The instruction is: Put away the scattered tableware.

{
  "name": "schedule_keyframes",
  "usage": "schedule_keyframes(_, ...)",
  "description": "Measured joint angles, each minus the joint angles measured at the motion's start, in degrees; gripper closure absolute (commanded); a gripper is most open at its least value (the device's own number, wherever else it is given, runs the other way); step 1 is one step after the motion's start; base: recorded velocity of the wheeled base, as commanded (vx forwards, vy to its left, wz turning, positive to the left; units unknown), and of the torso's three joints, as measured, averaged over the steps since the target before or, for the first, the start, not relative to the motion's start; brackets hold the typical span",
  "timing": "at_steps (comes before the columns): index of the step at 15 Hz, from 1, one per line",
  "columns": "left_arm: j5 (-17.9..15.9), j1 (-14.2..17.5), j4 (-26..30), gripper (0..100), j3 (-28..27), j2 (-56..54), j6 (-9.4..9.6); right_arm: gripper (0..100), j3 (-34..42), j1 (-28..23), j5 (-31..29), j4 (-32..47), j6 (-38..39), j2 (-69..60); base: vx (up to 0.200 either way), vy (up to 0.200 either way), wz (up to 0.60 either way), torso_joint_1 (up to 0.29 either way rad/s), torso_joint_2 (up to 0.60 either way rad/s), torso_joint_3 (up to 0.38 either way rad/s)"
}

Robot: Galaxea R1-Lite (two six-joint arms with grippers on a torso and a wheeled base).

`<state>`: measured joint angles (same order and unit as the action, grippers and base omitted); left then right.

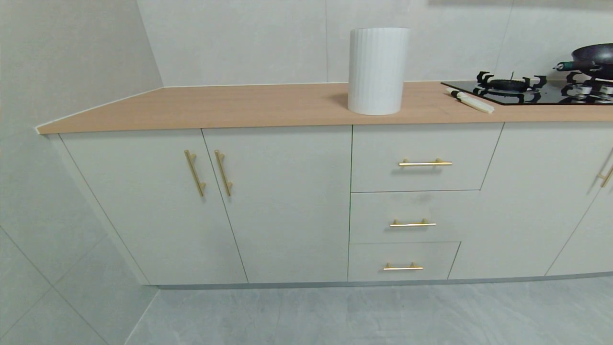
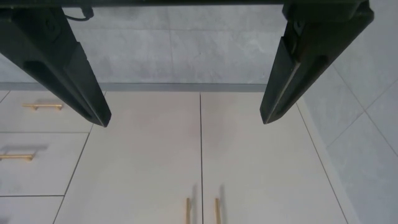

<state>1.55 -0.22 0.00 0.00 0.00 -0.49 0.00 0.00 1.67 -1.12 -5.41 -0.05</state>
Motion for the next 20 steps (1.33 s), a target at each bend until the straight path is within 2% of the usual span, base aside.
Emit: schedule_keyframes(20, 0.0, 0.0, 0.0, 0, 0.0, 0.0, -0.02, 0, 0.0, 0.0, 0.1, 0.0, 0.0, 0.0, 0.2, 0.0, 0.0, 0.003, 0.0, 0.003)
